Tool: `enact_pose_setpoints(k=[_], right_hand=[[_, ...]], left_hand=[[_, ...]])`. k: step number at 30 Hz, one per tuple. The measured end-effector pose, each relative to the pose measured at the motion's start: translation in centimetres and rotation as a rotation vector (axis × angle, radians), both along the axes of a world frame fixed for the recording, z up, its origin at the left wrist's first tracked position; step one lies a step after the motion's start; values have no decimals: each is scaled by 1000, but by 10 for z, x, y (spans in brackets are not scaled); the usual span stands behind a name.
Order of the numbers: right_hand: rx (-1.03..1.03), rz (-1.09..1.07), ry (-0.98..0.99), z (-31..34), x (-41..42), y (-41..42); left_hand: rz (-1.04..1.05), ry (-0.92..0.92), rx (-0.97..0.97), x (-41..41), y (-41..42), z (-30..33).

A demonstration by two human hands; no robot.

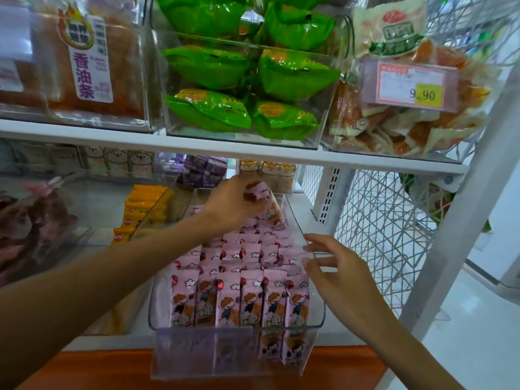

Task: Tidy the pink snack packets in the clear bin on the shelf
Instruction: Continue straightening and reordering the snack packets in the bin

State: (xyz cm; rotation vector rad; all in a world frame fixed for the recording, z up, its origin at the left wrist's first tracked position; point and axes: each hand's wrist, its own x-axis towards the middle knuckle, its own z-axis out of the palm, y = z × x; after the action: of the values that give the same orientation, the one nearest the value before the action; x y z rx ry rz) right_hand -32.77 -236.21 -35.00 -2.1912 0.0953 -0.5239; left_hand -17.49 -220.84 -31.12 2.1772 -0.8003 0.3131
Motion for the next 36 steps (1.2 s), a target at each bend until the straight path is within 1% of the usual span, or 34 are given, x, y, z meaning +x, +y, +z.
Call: enact_pose_setpoints(k=[3, 7, 10, 13, 15, 17, 20, 22, 23, 26, 27, 29, 31, 33, 35, 36], right_hand=[[32, 19, 11, -1, -1, -2], [33, 45, 13, -3, -3, -5], [43, 47, 13, -4, -3, -7], [49, 54, 16, -5, -3, -8], [34, 54, 17, -5, -2, -9], [23, 51, 14, -5, -2, -8], [-12, 47, 6, -3, -4, -7], [-67, 58, -3, -2, -6, -8], [-110, 60, 1, 0, -7, -9], [-220, 23, 17, 6, -11, -13], [-243, -1, 6, 7, -12, -15], [-254, -52, -35, 11, -14, -18], [-248, -74, -56, 13, -16, -16], [-264, -82, -53, 14, -17, -13], [-289, -90, -58, 15, -18, -10], [-295, -94, -72, 15, -18, -9]], left_hand=[[-45, -112, 124, 5, -11, 6], [-67, -154, 184, 18, -28, 10], [-112, -114, 204, 28, -29, 13], [-89, -83, 210, 37, -27, 15], [-79, -52, 220, 40, -31, 7], [-119, 12, 258, 38, -38, -10], [-183, -32, 376, 30, -47, -34], [-146, -98, 425, 26, -46, -37], [-106, -135, 416, 24, -44, -35], [-43, -221, 281, 19, -37, -28], [-63, -235, 294, 18, -35, -25], [-122, -233, 398, 15, -35, -24], [-133, -210, 491, 13, -37, -23], [-113, -198, 508, 11, -39, -21], [-83, -195, 445, 7, -40, -17], [-58, -180, 362, 2, -39, -15]])
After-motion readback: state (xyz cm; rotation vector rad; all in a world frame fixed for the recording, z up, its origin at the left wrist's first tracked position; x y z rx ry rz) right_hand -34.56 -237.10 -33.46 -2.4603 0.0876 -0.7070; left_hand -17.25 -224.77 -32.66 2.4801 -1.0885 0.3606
